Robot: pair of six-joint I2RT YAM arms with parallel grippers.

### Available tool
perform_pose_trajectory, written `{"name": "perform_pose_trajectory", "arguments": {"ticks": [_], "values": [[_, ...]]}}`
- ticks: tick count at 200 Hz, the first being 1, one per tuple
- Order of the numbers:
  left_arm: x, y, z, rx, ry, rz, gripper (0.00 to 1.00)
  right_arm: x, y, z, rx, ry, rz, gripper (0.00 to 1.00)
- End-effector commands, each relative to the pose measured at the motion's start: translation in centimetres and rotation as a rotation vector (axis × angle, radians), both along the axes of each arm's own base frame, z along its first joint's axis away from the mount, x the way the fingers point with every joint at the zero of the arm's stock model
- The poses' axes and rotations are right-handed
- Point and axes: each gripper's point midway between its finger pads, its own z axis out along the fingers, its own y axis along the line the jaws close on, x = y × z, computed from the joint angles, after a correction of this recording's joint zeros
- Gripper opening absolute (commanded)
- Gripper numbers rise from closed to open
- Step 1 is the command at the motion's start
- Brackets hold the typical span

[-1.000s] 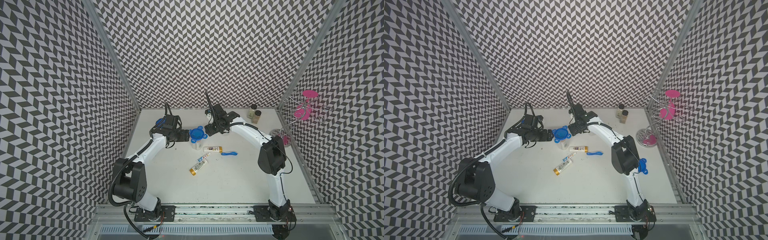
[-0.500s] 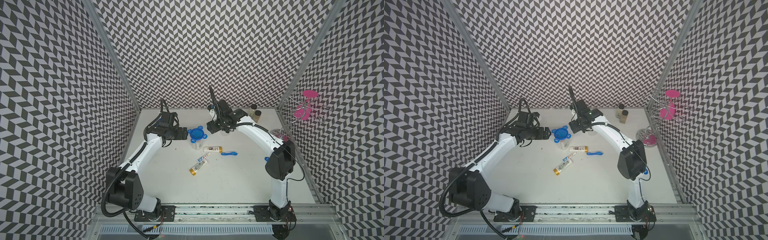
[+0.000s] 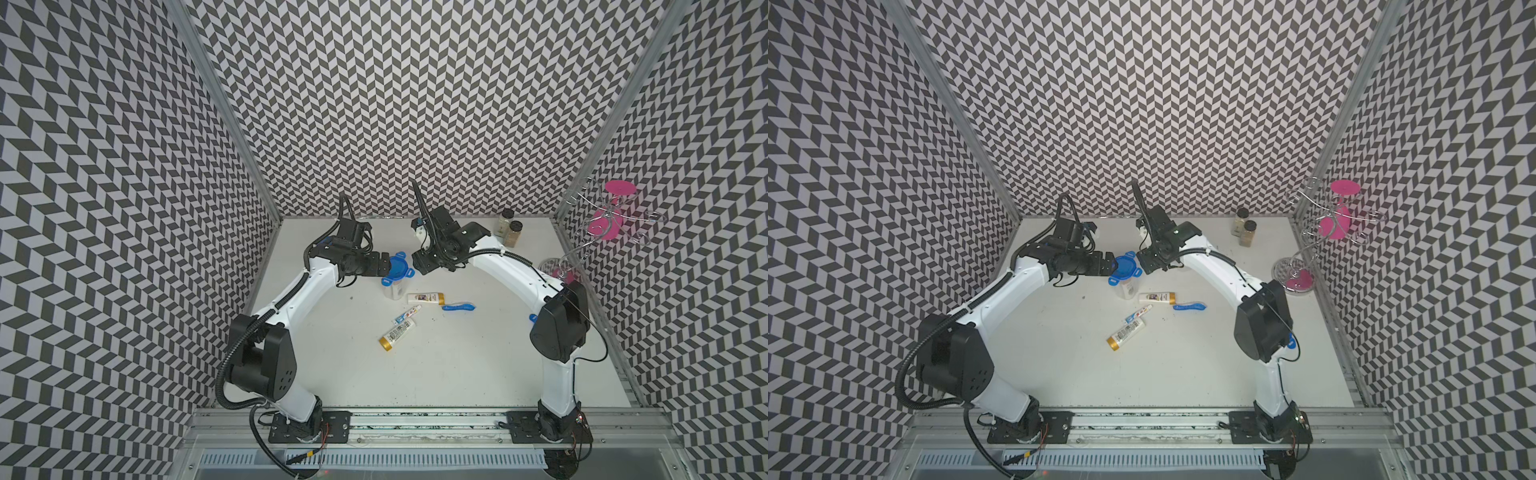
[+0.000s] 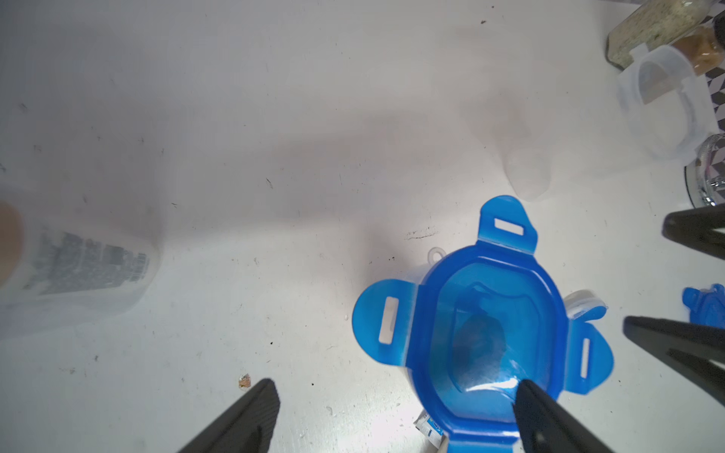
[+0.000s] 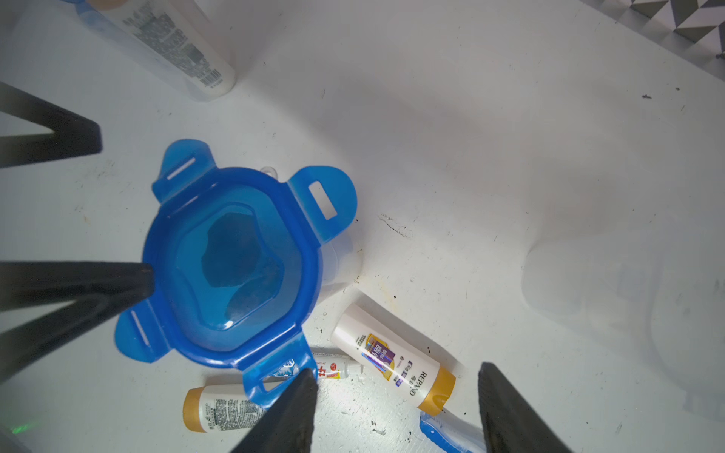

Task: Pack away toiletry kits
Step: Adjust the lid on the container.

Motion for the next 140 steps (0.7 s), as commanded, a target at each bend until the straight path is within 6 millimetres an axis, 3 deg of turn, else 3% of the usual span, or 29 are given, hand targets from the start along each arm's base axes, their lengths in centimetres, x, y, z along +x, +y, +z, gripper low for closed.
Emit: {"name": "perform_pose_trajectory", "arguments": {"ticks": [1,33,80,140], "values": [[1.0,-0.2,0.9,-0.002,-0.034,0.019,0.96,1.6,0.3,0.1,0.012,-0.043,-0.018,0.64],[1.6,-0.2,0.8,0.005,-0.037,0.019,0.96,2.1,1.2,-0.7,0.019,-0.029,0.001,0.63],[2.0,-0.3,0.1,0.013,-0.029,0.021,0.96,1.3,1.2,-1.7,0.024,0.001,0.012,0.63],[3.2,-0.2,-0.2,0.029,-0.031,0.035,0.95,0.8,1.3,-1.7,0.032,0.007,0.022,0.63]]}}
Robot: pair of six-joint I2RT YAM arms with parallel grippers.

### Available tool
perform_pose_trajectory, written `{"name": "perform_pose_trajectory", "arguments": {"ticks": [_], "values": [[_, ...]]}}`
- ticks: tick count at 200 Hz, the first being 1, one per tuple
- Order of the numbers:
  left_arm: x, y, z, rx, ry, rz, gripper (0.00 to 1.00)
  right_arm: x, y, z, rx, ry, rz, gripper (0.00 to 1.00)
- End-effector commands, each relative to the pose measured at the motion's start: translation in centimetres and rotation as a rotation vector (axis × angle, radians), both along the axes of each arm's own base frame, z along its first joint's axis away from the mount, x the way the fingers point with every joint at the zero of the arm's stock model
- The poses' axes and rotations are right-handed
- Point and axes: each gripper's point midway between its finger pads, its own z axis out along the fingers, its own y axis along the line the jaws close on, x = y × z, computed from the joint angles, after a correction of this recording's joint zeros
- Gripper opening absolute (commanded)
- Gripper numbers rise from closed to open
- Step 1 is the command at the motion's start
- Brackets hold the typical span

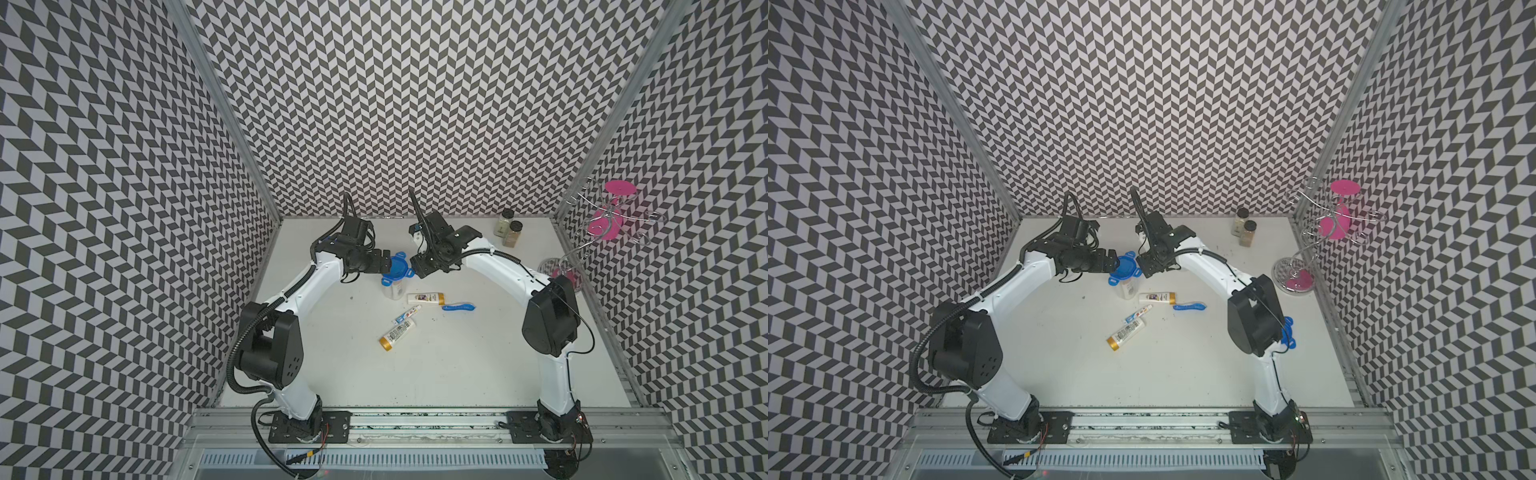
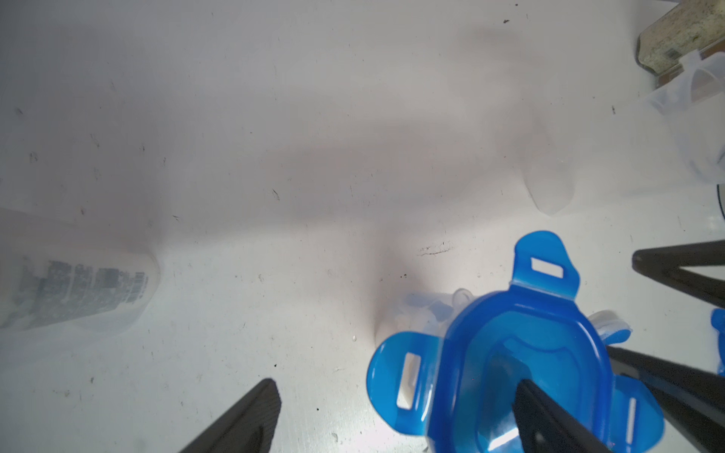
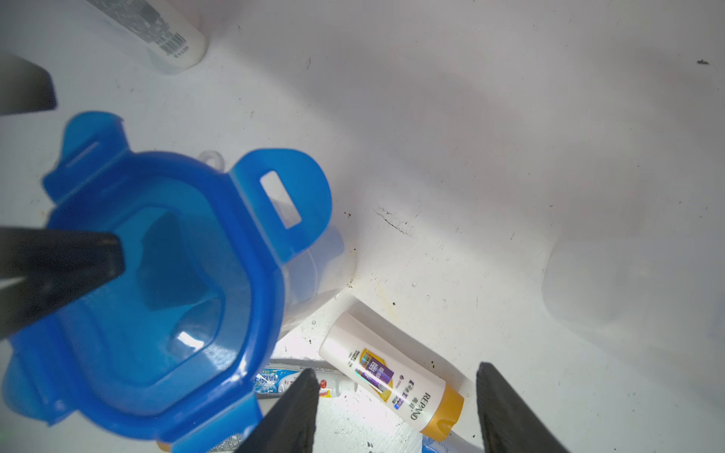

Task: Pack away toiletry kits
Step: Adjust the lid on the container.

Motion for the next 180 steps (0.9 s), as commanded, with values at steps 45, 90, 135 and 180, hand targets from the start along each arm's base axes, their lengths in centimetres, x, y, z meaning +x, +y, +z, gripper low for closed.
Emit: {"name": "perform_pose_trajectory", "arguments": {"ticks": [45,90,135,180], "values": [[1.7,0.0,0.4,0.016,-0.028,0.018,0.95,0.4,1.1,2.1,0.058,-0.045,0.018,0.63],[2.2,0.0,0.0,0.026,-0.026,0.024,0.95,0.1,1.0,2.0,0.055,-0.042,0.020,0.63],[2.6,0.1,-0.3,0.034,-0.026,0.030,0.95,-0.2,1.3,2.2,0.066,-0.044,0.033,0.62],[2.8,-0.3,2.3,0.022,-0.057,0.012,0.95,0.6,-1.0,3.0,0.044,-0.059,-0.028,0.62]]}}
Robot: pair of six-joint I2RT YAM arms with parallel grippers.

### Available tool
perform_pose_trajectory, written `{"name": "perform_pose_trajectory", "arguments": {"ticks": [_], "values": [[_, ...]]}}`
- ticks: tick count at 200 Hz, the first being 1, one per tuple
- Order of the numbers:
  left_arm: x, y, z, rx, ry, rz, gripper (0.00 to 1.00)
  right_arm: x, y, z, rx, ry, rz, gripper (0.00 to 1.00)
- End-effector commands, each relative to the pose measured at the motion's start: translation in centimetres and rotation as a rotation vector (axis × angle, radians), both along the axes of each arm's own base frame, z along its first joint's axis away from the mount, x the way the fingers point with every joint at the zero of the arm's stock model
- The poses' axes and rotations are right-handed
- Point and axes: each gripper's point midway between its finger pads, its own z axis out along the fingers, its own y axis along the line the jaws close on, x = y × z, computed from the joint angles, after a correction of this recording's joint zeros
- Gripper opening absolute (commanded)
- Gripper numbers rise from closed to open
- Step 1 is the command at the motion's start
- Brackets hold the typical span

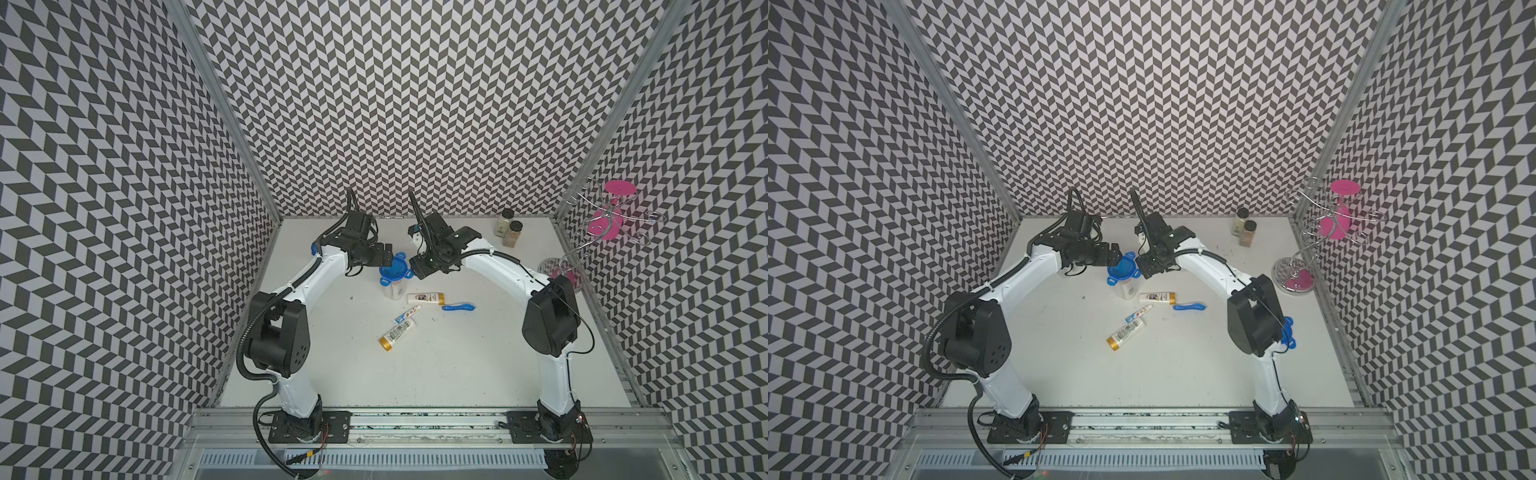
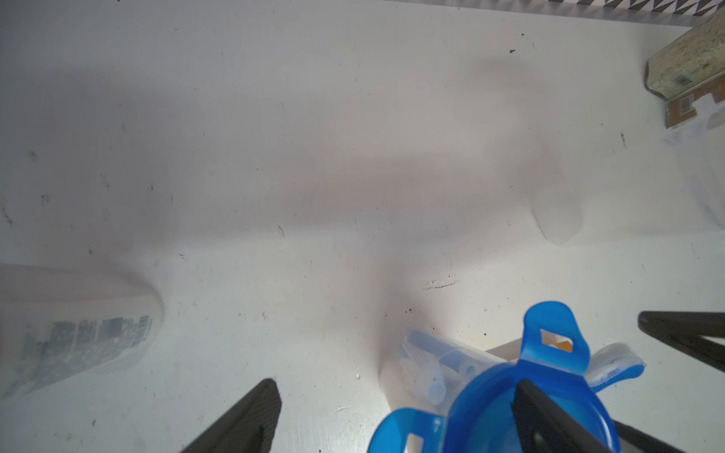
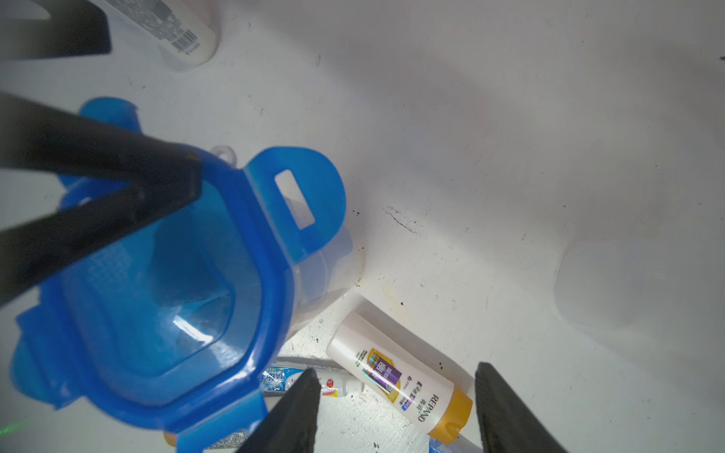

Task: Pack away toiletry kits
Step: Adjust the lid on the container.

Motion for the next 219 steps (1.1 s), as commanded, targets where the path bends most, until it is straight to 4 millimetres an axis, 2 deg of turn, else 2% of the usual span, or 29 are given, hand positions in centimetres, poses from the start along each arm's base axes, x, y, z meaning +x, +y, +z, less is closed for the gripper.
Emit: {"name": "perform_pose_trajectory", "arguments": {"ticks": [1,17,31,48,61,92,120,179,219], "values": [[0.3,0.0,2.3,0.006,-0.032,-0.007,0.95,0.9,-1.3,3.4,0.035,-0.070,-0.039,0.62],[0.1,0.5,3.7,0.023,-0.057,-0.009,0.95,1.8,-2.7,5.1,0.048,-0.093,-0.074,0.62],[-0.3,0.7,4.6,0.037,-0.077,-0.028,0.94,2.1,-2.9,6.7,0.063,-0.116,-0.079,0.62],[-0.8,0.2,4.8,0.034,-0.093,-0.079,0.91,1.4,-1.4,8.0,0.132,-0.099,-0.036,0.63],[-0.9,-0.1,4.6,0.031,-0.100,-0.101,0.88,0.5,0.0,8.3,0.158,-0.087,-0.004,0.63],[-0.7,-1.3,4.9,-0.017,-0.113,-0.144,0.77,-0.7,3.0,7.7,0.215,-0.048,0.068,0.62],[-0.8,-2.0,4.7,-0.055,-0.096,-0.156,0.69,-0.8,4.4,7.2,0.256,-0.033,0.098,0.62],[-1.5,-2.2,3.0,-0.080,-0.054,-0.167,0.57,-0.1,5.1,4.9,0.236,-0.015,0.104,0.62],[-1.7,-1.4,1.0,-0.039,-0.005,-0.132,0.59,0.3,4.7,2.2,0.141,-0.012,0.091,0.62]]}}
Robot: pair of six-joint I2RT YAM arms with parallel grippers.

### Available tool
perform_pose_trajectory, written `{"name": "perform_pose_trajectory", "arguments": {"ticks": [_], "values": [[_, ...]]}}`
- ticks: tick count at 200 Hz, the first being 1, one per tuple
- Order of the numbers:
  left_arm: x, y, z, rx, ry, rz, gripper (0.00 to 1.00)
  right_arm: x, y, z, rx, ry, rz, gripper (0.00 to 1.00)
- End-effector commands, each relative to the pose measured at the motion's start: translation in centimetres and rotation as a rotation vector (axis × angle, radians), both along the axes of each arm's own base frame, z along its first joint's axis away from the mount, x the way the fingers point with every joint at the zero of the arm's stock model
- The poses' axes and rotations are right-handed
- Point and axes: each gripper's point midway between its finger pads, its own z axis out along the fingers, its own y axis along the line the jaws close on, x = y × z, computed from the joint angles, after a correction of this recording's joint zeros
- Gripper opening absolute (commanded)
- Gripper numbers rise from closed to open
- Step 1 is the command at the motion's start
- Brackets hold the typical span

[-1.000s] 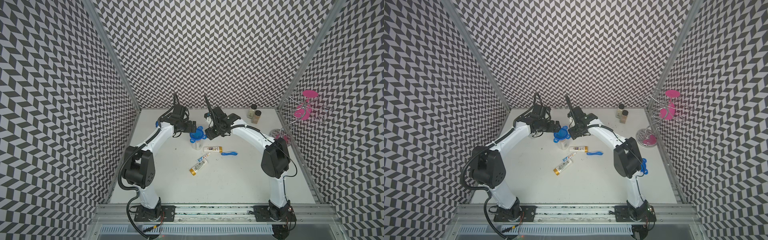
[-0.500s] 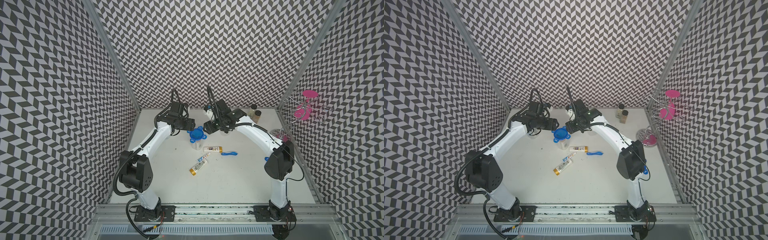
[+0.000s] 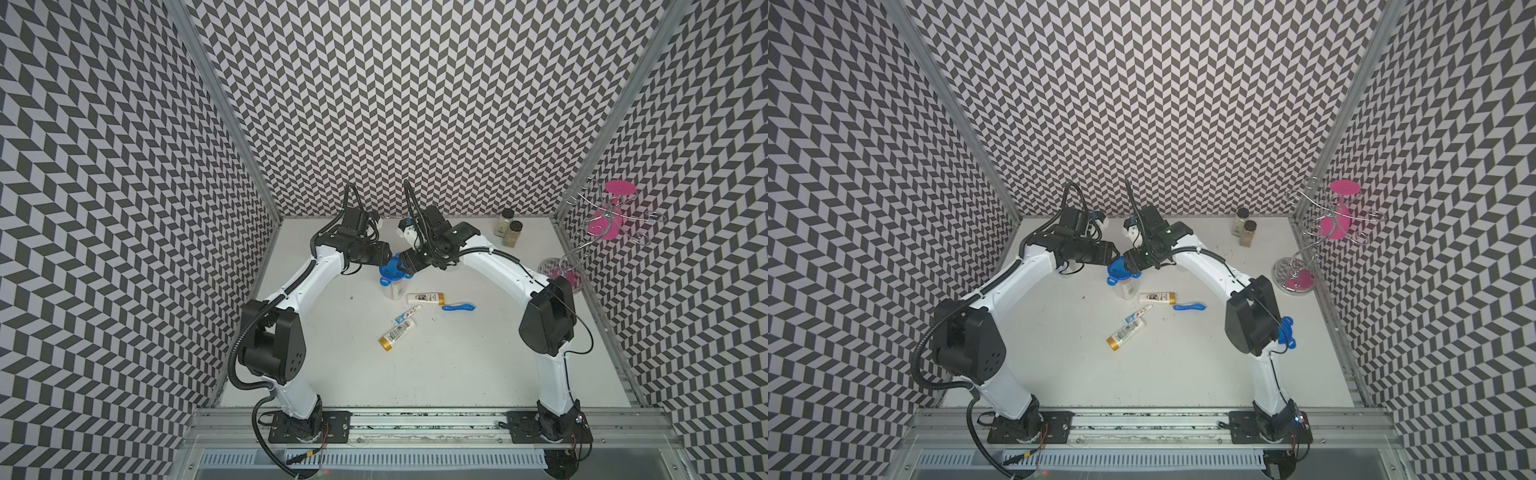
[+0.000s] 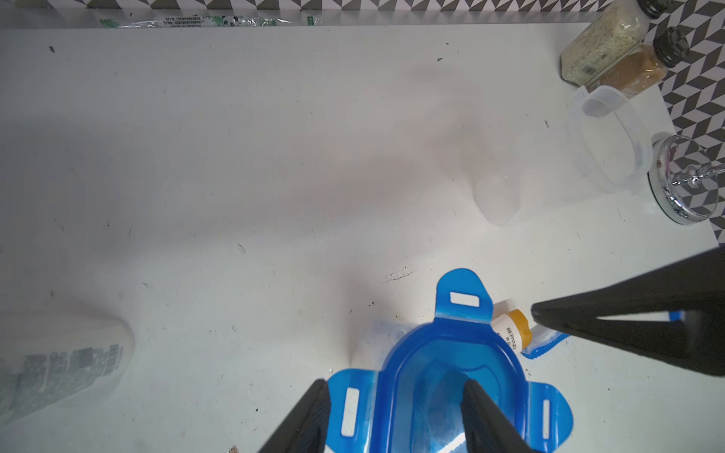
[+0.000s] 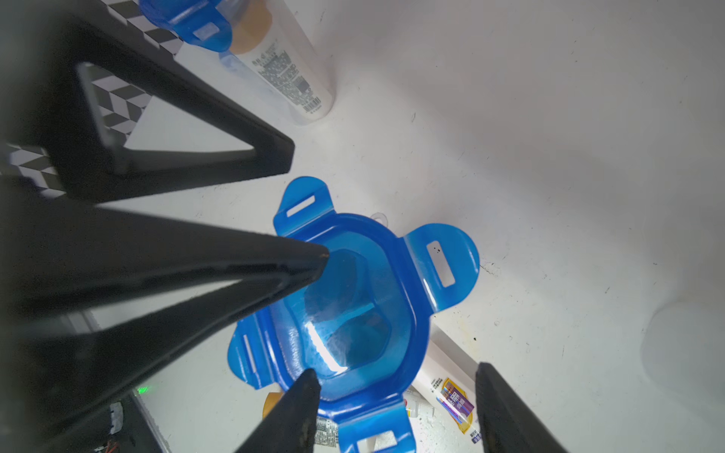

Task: Pack away toiletry kits
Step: Adjust the lid on the container, then close the fastener on the container.

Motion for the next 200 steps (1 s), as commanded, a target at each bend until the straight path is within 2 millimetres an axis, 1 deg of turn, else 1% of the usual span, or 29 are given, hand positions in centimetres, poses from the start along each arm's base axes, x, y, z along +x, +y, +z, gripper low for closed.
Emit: {"name": "perform_pose_trajectory", "arguments": {"ticks": [1,33,60,86,98,109,145,164,178,200], "values": [[-0.1,0.3,-1.4,0.024,0.028,0.012,0.59,1.0,0.3,-0.9,-0.036,-0.043,0.003,0.62],[-0.4,0.7,-3.1,0.051,0.066,0.025,0.59,1.1,-0.2,-2.6,-0.095,-0.035,-0.007,0.62],[-0.4,1.2,-4.1,0.068,0.085,0.038,0.60,1.2,-0.3,-3.0,-0.107,-0.031,-0.011,0.62],[-0.4,1.5,-4.3,0.073,0.093,0.048,0.59,1.3,-0.3,-3.1,-0.114,-0.036,-0.012,0.62],[-0.3,1.5,-4.0,0.066,0.093,0.053,0.60,1.3,-0.3,-3.2,-0.122,-0.035,-0.012,0.62],[-0.1,1.5,-3.4,0.049,0.086,0.056,0.61,1.3,-0.4,-3.3,-0.128,-0.036,-0.011,0.62],[0.6,1.2,0.3,0.003,0.009,0.046,0.74,1.0,-0.5,-3.7,-0.138,-0.030,-0.008,0.62],[0.5,1.0,1.7,-0.019,-0.034,0.036,0.75,1.0,-0.4,-3.7,-0.139,-0.030,-0.006,0.62],[0.3,0.6,1.9,-0.038,-0.040,0.022,0.71,0.9,-0.4,-3.8,-0.140,-0.027,-0.003,0.62],[-0.1,0.1,0.8,-0.059,-0.009,0.004,0.66,0.7,-0.3,-4.0,-0.143,-0.023,0.003,0.62]]}}
